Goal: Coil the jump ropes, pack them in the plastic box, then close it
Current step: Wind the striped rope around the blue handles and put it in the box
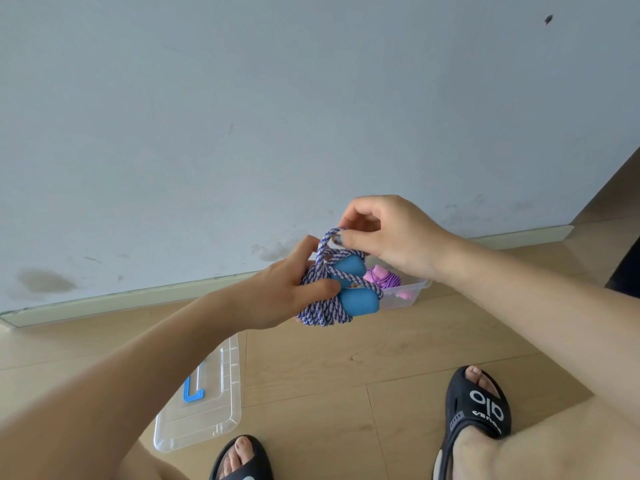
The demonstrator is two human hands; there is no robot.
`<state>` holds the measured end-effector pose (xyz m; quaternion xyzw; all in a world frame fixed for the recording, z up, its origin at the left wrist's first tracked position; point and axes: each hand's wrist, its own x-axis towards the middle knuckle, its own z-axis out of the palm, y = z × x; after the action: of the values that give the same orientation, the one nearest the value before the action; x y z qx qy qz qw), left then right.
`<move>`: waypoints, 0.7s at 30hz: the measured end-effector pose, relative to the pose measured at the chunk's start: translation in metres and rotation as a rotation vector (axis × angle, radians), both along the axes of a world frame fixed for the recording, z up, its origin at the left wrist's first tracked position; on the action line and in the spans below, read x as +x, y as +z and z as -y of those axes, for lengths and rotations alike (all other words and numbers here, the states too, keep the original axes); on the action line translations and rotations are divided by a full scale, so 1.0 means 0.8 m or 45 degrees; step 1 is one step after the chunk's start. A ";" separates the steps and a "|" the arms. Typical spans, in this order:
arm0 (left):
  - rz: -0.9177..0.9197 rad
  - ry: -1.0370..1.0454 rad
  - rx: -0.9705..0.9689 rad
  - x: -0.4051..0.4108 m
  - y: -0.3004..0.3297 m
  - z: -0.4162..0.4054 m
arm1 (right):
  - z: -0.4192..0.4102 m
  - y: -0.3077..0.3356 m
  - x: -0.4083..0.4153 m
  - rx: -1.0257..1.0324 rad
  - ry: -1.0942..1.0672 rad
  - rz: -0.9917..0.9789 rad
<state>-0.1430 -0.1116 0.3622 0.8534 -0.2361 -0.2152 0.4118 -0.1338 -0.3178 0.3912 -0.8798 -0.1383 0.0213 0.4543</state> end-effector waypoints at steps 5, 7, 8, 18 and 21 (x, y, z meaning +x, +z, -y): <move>0.002 0.037 0.067 0.006 -0.004 -0.009 | 0.007 0.009 -0.004 0.073 0.082 -0.029; -0.002 0.071 0.046 0.006 0.000 -0.009 | 0.007 0.004 -0.006 0.096 0.084 -0.069; -0.005 0.090 0.038 0.006 0.001 -0.009 | 0.007 0.000 -0.007 0.115 0.070 -0.082; -0.265 0.319 -0.239 0.004 0.001 -0.001 | -0.008 -0.021 -0.019 0.000 -0.146 0.065; -0.208 0.327 -0.181 0.006 -0.004 -0.001 | -0.010 -0.018 -0.022 -0.020 -0.149 0.082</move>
<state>-0.1381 -0.1111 0.3591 0.8250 -0.1056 -0.2120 0.5132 -0.1518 -0.3098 0.3765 -0.8901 -0.1010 -0.0325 0.4432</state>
